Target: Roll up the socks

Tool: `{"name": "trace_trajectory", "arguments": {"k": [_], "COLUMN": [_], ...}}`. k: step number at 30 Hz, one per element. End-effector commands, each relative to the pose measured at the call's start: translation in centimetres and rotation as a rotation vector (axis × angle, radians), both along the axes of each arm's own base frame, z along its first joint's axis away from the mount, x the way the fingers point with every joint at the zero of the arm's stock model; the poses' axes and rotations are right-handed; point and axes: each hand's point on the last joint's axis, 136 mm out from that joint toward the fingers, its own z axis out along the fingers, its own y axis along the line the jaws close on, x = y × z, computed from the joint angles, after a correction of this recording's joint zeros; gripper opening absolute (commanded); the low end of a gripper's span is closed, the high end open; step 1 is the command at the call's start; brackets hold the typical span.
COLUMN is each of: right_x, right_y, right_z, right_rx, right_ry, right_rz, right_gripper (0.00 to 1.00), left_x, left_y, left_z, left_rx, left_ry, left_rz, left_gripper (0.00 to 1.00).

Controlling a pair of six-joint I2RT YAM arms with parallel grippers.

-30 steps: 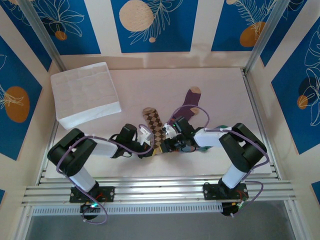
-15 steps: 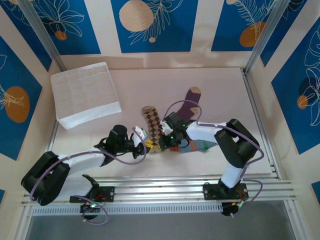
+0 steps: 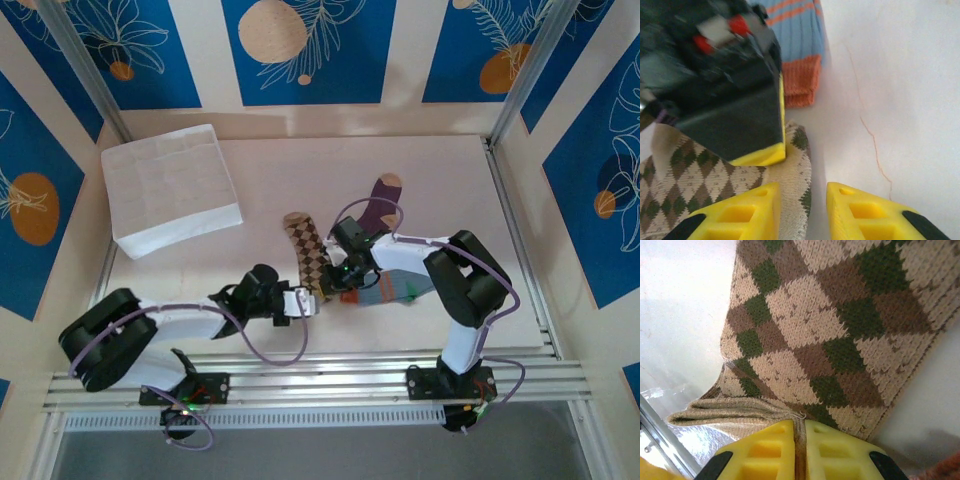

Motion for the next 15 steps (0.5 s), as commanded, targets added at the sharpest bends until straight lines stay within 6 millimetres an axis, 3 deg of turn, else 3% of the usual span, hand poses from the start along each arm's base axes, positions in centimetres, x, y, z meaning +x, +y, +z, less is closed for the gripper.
{"name": "trace_trajectory", "arguments": {"k": [1, 10, 15], "right_x": [-3.8, -4.0, -3.9], "right_y": [-5.3, -5.3, -5.7], "right_z": [-4.5, -4.3, -3.8], "right_rx": [-0.248, -0.243, -0.224], "right_ry": [0.175, 0.190, 0.197], "right_rz": [-0.029, -0.026, -0.044], "right_gripper": [0.12, 0.12, 0.12], "left_x": [1.5, 2.1, 1.2], "left_y": [-1.2, -1.7, -1.7], "left_z": [0.2, -2.5, -3.6], "left_rx": [0.043, 0.103, 0.129], "left_ry": [-0.132, -0.141, -0.139], "left_rz": [-0.033, -0.043, -0.079], "left_gripper": [0.30, 0.36, 0.25]}}
